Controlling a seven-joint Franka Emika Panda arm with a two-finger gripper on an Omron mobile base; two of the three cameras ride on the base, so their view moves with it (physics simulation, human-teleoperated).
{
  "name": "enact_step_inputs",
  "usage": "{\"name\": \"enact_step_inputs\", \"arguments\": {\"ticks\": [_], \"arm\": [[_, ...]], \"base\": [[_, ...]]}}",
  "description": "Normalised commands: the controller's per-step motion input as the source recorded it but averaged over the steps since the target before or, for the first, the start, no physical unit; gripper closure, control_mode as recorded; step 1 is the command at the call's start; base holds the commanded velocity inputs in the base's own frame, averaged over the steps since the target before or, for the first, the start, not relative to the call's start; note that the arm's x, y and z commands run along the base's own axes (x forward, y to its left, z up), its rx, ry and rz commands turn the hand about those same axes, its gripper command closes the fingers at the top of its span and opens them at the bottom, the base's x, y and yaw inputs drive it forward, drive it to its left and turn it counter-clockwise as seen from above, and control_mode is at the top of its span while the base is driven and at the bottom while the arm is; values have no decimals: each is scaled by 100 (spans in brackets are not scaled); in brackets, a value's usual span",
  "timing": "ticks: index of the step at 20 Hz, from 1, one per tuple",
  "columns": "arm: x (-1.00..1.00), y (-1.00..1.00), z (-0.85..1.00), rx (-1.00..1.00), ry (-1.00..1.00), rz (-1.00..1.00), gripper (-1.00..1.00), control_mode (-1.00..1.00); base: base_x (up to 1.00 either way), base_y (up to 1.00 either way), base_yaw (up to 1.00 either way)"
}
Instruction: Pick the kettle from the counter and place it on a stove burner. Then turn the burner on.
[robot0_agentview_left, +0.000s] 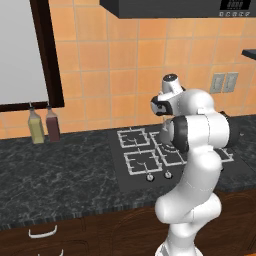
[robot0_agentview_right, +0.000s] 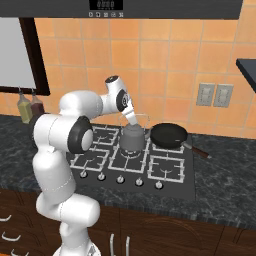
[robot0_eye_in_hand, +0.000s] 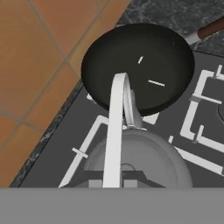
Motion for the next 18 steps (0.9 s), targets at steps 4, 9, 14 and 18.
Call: {"name": "enact_step_inputs", "arguments": {"ticks": [4, 9, 14, 18], "arm": [[0, 0, -38, -1, -6, 0, 100, -100], [-23, -4, -36, 0, -8, 0, 100, -100], [-36, -5, -32, 0, -12, -1, -100, -100], [-9, 0, -9, -1, -9, -1, -100, -100]], "base": [[0, 0, 0], [0, 0, 0], [0, 0, 0], [0, 0, 0]]}}
